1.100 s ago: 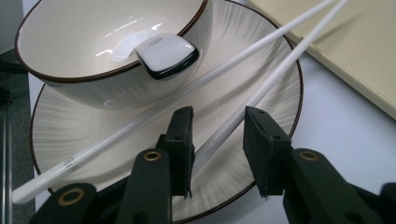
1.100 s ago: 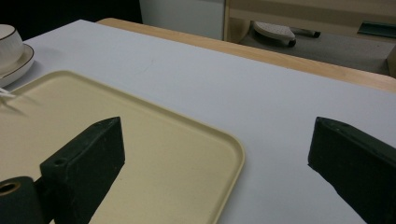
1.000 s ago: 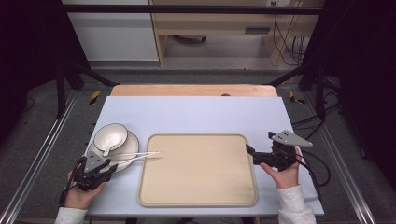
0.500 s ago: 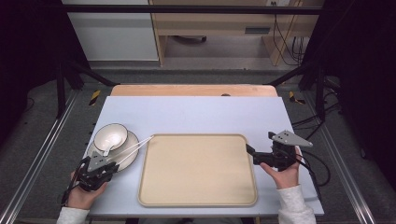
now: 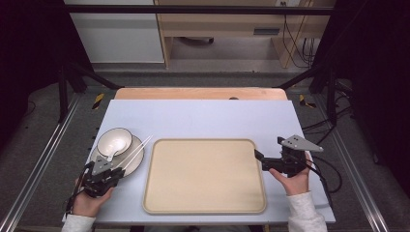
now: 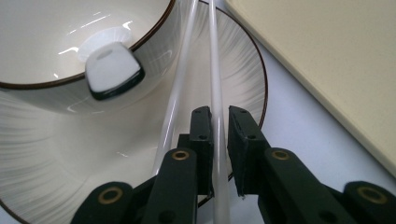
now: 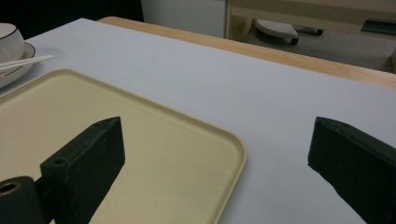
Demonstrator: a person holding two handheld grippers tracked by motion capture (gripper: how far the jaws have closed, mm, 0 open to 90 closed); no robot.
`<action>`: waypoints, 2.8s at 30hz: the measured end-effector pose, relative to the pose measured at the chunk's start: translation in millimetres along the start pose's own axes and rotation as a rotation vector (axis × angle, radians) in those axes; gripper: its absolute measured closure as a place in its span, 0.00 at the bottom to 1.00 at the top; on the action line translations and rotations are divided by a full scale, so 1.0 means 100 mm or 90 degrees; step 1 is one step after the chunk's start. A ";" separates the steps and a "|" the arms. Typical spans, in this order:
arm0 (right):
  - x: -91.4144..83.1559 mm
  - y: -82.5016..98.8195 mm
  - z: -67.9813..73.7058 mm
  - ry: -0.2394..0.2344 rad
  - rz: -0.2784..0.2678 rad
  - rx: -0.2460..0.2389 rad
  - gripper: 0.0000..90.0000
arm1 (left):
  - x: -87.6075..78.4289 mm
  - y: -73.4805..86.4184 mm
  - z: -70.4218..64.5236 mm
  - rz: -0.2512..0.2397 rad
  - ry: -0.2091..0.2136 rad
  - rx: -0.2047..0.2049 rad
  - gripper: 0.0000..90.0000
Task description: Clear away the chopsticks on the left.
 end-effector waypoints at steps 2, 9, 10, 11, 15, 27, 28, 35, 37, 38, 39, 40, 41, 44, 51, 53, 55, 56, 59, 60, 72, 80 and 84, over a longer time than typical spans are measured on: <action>0.00 0.00 0.00 0.000 -0.001 0.000 0.05 | 0.01 -0.03 -0.01 0.004 -0.002 0.001 0.88; -0.02 -0.02 -0.01 -0.001 -0.002 0.004 0.05 | 0.16 -0.14 -0.01 0.040 -0.014 0.005 0.86; -0.02 -0.02 -0.01 -0.002 -0.003 0.004 0.05 | 0.18 -0.14 -0.01 0.050 -0.015 0.004 0.86; -0.02 -0.02 -0.01 -0.003 -0.002 0.004 0.05 | 0.21 -0.15 0.00 0.057 -0.019 0.004 0.86; -0.02 -0.01 -0.01 -0.003 0.000 0.005 0.05 | 0.27 -0.15 -0.01 0.069 -0.018 0.003 0.88; 0.00 0.00 0.00 -0.004 0.006 0.002 0.05 | 0.29 -0.11 0.01 0.077 -0.019 -0.004 0.93; 0.00 0.00 0.00 -0.003 0.006 0.001 0.05 | 0.29 -0.11 0.01 0.077 -0.019 -0.005 0.94; -0.02 0.00 -0.01 -0.003 0.005 0.005 0.05 | 0.17 -0.19 -0.01 0.048 -0.022 -0.019 0.94; -0.03 -0.01 -0.02 -0.001 0.001 0.004 0.05 | 0.11 -0.24 -0.03 0.031 -0.026 -0.030 0.94; -0.03 -0.01 -0.02 -0.001 0.001 0.004 0.05 | 0.11 -0.24 -0.03 0.031 -0.026 -0.030 0.94; -0.04 -0.02 -0.02 0.000 -0.003 0.008 0.04 | 0.08 -0.26 -0.05 0.026 -0.026 -0.034 0.94; -0.04 -0.02 -0.02 0.000 -0.003 0.008 0.04 | 0.06 -0.28 -0.06 0.018 -0.027 -0.037 0.94; -0.04 -0.03 -0.03 0.001 -0.004 0.007 0.04 | 0.04 -0.30 -0.07 0.013 -0.027 -0.040 0.94; -0.05 -0.03 -0.03 0.002 -0.006 0.008 0.04 | -0.01 -0.36 -0.11 -0.004 -0.031 -0.052 0.94; -0.07 -0.05 -0.05 0.005 -0.012 0.011 0.04 | -0.10 -0.48 -0.24 -0.045 -0.041 -0.077 0.94; -0.07 -0.05 -0.05 0.009 -0.012 0.012 0.03 | -0.11 -0.52 -0.29 -0.059 -0.045 -0.086 0.94; -0.07 -0.05 -0.06 0.010 -0.013 0.013 0.03 | -0.12 -0.53 -0.31 -0.060 -0.048 -0.088 0.94; -0.07 -0.05 -0.06 0.010 -0.013 0.013 0.03 | -0.12 -0.54 -0.32 -0.064 -0.048 -0.092 0.94; -0.08 -0.05 -0.06 0.011 -0.015 0.012 0.03 | -0.13 -0.57 -0.38 -0.071 -0.051 -0.108 0.94; -0.08 -0.06 -0.06 0.011 -0.016 0.012 0.03 | -0.12 -0.58 -0.40 -0.072 -0.052 -0.112 0.94; -0.12 -0.09 -0.08 0.011 -0.027 0.015 0.02 | -0.06 -0.75 -0.65 -0.086 -0.054 -0.147 0.94; -0.13 -0.09 -0.07 0.005 -0.028 0.017 0.03 | 0.02 -0.84 -0.79 -0.100 -0.062 -0.168 0.94; -0.12 -0.08 -0.06 0.005 -0.025 0.016 0.03 | 0.09 -0.83 -0.89 -0.100 -0.054 -0.179 0.94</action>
Point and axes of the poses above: each handheld gripper's, and its own axes: x roughly forward along the jaws, y roughly out of its underside, z roughly to its left, the point moved 10 cm from there along x, roughly forward along the jaws, and after that the axes turned 6 degrees about x, right-handed, at the moved point
